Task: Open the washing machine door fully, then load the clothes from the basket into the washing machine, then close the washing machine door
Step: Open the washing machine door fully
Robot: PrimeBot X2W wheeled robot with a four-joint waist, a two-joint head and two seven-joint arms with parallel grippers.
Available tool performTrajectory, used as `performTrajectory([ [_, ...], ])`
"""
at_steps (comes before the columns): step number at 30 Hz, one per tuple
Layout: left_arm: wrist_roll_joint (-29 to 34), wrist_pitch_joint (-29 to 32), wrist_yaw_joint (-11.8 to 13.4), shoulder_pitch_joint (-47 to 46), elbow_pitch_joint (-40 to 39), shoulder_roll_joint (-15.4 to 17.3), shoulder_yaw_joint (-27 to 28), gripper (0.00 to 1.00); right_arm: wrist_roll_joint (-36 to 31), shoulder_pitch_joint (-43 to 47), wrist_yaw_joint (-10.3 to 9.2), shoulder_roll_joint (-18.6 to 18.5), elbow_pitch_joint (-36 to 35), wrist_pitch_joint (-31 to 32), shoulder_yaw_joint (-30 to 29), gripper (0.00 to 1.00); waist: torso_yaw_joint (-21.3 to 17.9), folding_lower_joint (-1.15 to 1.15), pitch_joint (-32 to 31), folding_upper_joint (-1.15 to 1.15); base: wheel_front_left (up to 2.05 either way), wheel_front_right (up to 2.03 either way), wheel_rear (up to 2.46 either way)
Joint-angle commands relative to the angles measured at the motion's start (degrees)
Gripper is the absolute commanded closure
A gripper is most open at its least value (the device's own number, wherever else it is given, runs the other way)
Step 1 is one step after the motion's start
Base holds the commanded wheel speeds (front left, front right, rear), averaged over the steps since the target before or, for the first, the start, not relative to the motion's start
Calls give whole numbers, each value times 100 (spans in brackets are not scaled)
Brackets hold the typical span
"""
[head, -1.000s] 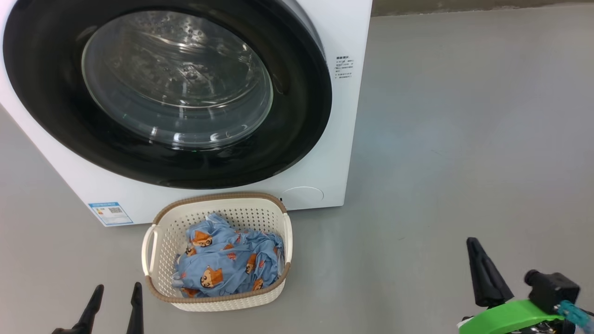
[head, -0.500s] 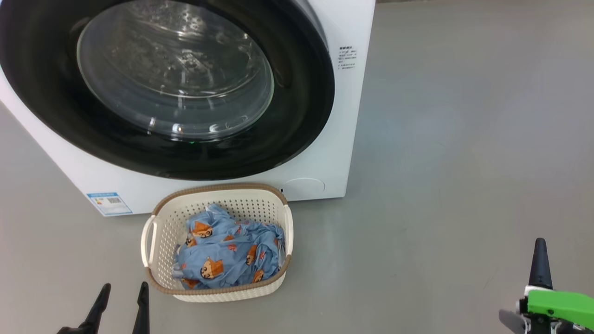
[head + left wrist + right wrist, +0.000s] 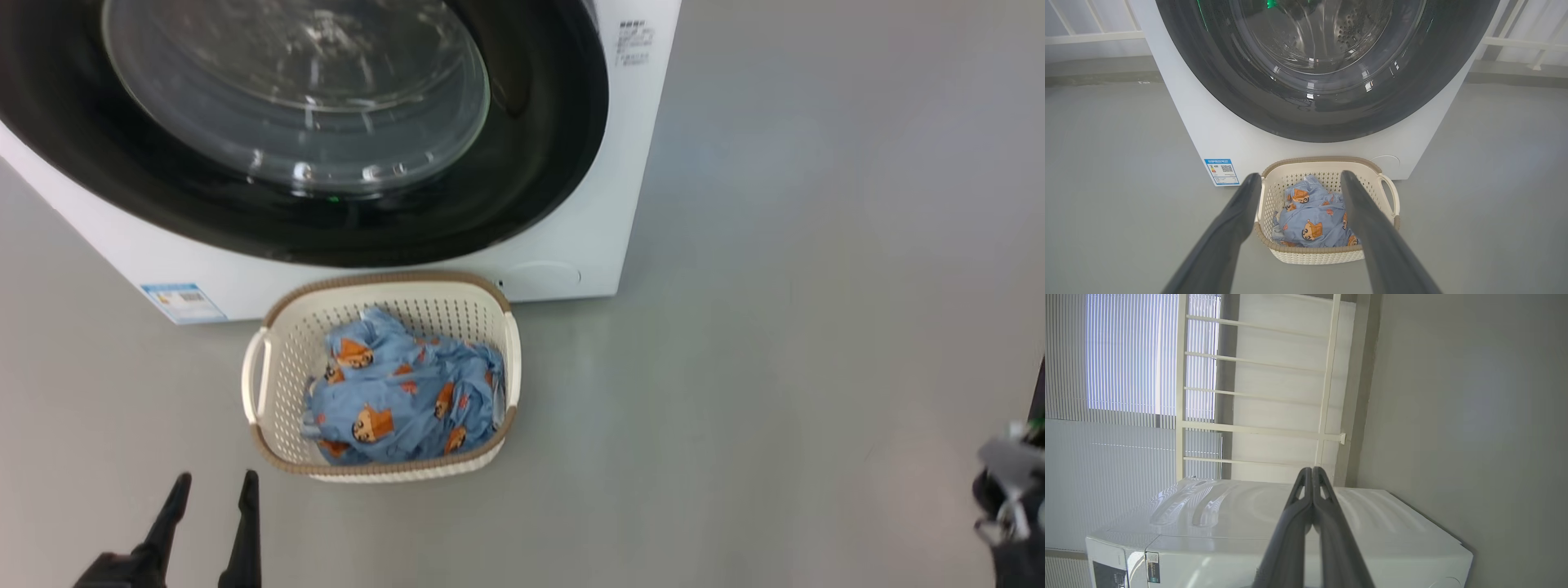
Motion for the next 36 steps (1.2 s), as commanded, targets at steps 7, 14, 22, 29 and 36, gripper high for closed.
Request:
performTrajectory([
  [7, -56, -60, -42, -413, -332, 74, 189, 0, -42, -1019, -6, -325, -279, 545, 183, 100, -2, 0, 908, 0, 0, 0, 0],
  [14, 8, -60, -93, -560, -376, 74, 268, 0, -218, -1666, -6, -515, -429, 985, 434, 100, 78, 0, 1305, 0, 0, 0, 0],
  [22, 6, -60, -131, -643, -418, 74, 291, 0, -375, -2316, -6, -582, -553, 1407, 955, 100, 239, 0, 1649, 0, 0, 0, 0],
  [29, 9, -60, -147, -623, -482, 74, 218, 0, -437, -2831, -6, -547, -623, 1699, 1479, 100, 374, 0, 1878, 0, 0, 0, 0],
  [36, -88, -60, -113, -598, -540, 74, 98, 0, -482, -3339, -6, -582, -687, 1860, 1891, 100, 616, 0, 2063, 0, 0, 0, 0],
])
